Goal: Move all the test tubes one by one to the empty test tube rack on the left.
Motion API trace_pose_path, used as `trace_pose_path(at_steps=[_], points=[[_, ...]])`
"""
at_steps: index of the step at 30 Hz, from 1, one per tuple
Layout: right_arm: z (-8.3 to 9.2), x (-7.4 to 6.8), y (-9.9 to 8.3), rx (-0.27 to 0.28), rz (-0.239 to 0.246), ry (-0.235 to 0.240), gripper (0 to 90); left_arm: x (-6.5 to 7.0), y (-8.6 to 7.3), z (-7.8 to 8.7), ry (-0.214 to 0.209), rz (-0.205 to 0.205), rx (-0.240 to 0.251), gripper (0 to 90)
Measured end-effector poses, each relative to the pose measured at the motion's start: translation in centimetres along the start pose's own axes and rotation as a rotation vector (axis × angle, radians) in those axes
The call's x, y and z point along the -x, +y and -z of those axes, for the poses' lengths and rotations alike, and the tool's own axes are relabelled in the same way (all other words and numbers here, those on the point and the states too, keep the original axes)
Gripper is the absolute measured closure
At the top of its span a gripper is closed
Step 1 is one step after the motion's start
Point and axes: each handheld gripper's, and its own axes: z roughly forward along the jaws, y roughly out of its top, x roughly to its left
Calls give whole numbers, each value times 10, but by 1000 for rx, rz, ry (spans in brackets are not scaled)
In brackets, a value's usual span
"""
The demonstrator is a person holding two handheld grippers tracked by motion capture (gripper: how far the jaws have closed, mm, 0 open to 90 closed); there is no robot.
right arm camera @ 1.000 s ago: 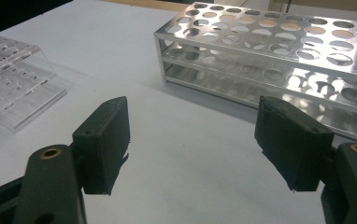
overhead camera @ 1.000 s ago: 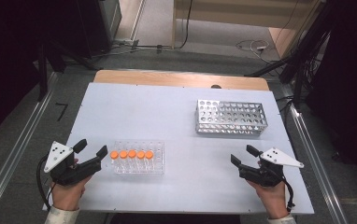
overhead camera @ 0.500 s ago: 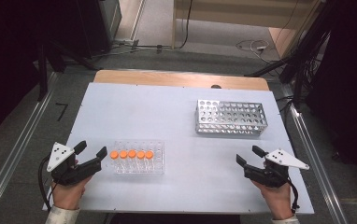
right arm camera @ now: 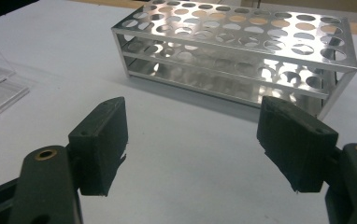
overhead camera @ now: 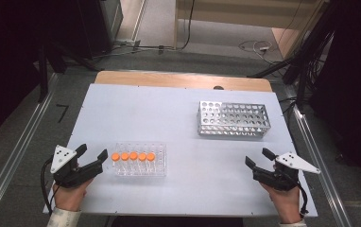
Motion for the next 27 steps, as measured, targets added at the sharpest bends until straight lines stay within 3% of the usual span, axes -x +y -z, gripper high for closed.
trace_pose_path(at_steps=[27], points=[[7,40,-22,-41,-64,-130,210,-10,-8,1,40,11,-12,199]])
